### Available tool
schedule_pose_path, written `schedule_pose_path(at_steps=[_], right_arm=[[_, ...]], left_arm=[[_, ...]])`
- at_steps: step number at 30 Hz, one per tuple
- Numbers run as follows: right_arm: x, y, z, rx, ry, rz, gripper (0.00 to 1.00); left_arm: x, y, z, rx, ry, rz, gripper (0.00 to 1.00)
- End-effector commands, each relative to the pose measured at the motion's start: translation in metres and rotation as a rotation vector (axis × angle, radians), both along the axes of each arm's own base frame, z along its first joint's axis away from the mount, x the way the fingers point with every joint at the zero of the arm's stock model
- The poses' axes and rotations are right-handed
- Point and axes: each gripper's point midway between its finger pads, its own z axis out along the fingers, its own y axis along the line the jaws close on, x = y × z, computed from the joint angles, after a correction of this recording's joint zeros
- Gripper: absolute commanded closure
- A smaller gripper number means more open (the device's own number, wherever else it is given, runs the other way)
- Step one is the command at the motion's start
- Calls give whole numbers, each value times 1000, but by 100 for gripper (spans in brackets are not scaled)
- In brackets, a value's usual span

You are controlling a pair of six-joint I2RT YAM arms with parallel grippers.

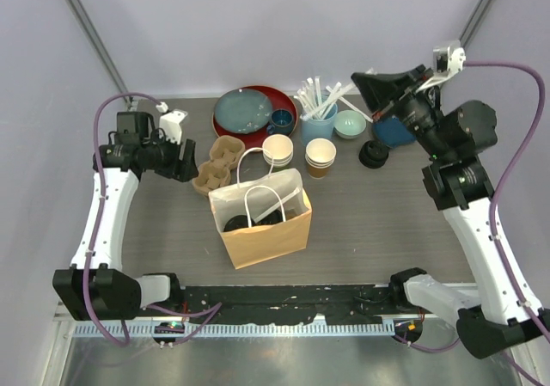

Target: Pack the takeout coffee

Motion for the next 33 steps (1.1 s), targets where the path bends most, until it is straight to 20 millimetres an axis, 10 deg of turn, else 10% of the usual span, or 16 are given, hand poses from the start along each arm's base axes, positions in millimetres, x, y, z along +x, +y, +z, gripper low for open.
schedule_pose_path(at_steps=[1, 15, 24, 25, 29, 33], right_arm=[[-46, 26, -14, 119, 91, 254, 99], [-88, 45, -84, 101, 312, 425, 99], [-71, 77, -125, 22, 345, 381, 98], [-74, 84, -128, 5, 351, 398, 94], [-62, 75, -123, -63, 338, 301, 14], [-50, 54, -108, -108, 296, 158, 13]], left_arm=[[7, 6, 3, 24, -86, 8, 32], [0, 8, -5, 14, -79, 9, 32], [0, 10, -4, 14, -75, 13, 32], [1, 10, -3, 13, -78, 10, 32], [0, 10, -4, 13, -74, 8, 32], [0, 9, -4, 10, -75, 2, 32]])
